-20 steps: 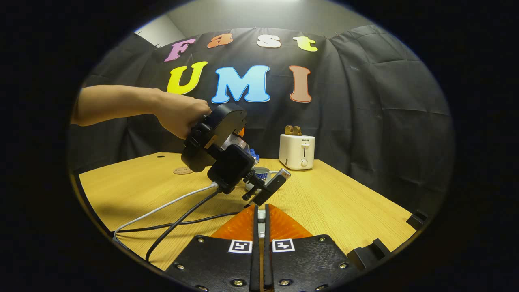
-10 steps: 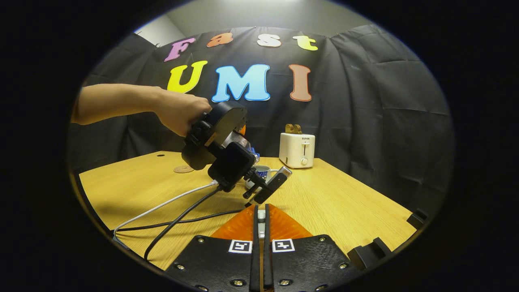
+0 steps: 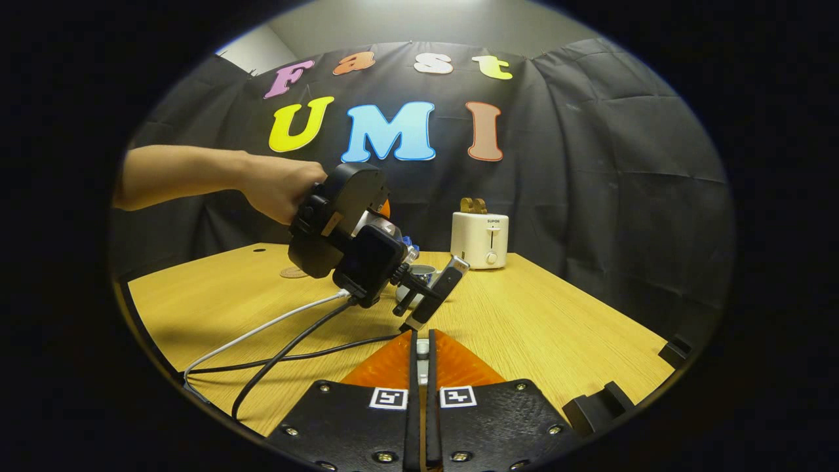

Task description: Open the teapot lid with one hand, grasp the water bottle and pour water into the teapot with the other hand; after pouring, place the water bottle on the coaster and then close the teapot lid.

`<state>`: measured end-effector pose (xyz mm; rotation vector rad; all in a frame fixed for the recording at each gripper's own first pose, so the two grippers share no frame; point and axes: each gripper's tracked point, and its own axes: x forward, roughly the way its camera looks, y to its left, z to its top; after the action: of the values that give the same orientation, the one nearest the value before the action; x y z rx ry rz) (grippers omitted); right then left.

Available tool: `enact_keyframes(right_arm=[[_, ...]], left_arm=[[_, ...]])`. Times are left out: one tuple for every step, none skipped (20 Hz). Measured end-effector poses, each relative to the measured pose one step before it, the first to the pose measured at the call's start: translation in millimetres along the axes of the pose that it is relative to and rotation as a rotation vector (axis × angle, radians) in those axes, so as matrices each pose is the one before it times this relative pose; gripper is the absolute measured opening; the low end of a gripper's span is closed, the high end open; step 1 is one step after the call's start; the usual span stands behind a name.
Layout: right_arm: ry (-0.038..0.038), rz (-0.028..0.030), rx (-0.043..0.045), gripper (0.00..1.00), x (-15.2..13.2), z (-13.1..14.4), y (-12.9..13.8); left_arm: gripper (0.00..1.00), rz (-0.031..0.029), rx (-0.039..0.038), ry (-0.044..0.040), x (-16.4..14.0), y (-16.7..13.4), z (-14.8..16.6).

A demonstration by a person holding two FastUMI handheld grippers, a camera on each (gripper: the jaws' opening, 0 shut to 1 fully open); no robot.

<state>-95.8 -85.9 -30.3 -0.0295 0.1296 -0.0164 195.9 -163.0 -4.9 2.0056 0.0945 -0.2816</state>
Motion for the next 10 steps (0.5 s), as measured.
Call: enact_keyframes(right_arm=[[-0.00021,-0.00187,0.00173,0.04,0.05,0.01,-0.39],[-0.00074,-0.00017,0.0013,0.04,0.09,1.4,-0.2],[-0.00302,-0.00208,-0.00144,0.04,-0.59,0.51,-0.06],[-0.00629,-0.0021,-0.00247,0.04,-0.35,3.16,-0.62],[-0.00864,-0.00181,-0.00374,0.04,-0.35,2.25,-0.5],[-0.01283,-0.00111,-0.00518,0.04,0.46,4.32,-0.11],[-0.00666,-0.00004,-0.00059,0.04,0.98,2.92,0.05],[-0.00612,0.00192,0.00225,0.04,1.38,3.1,0.5],[-0.00403,0.00157,-0.00038,0.04,2.48,1.66,0.68],[-0.00018,0.00365,-0.00176,0.04,1.89,1.44,1.75]], left_arm=[[0.87,0.00036,-0.03742,-0.01009,1.0,-2.65,-1.15],[0.87,0.00695,-0.03685,-0.00653,-1.32,-2.29,-1.52],[0.87,0.0012,-0.04482,-0.00397,-2.76,-4.18,-3.06],[0.87,-0.00152,-0.05486,-0.00843,-2.06,-4.8,-2.38],[0.87,-0.00028,-0.06132,-0.00802,-3.08,-3.47,-3.59],[0.87,0.00541,-0.08116,-0.00539,-2.37,-2.84,-6.99],[0.87,0.01925,-0.0591,-0.0036,-3.85,1.06,-5.67],[0.87,0.01658,-0.05723,0.00241,-3.19,1.87,-8.18],[0.87,0.0071,-0.06402,0.00454,-2.45,0.59,-7.68],[0.87,-0.00275,-0.06949,0.00277,-1.79,-0.49,-7.53]])
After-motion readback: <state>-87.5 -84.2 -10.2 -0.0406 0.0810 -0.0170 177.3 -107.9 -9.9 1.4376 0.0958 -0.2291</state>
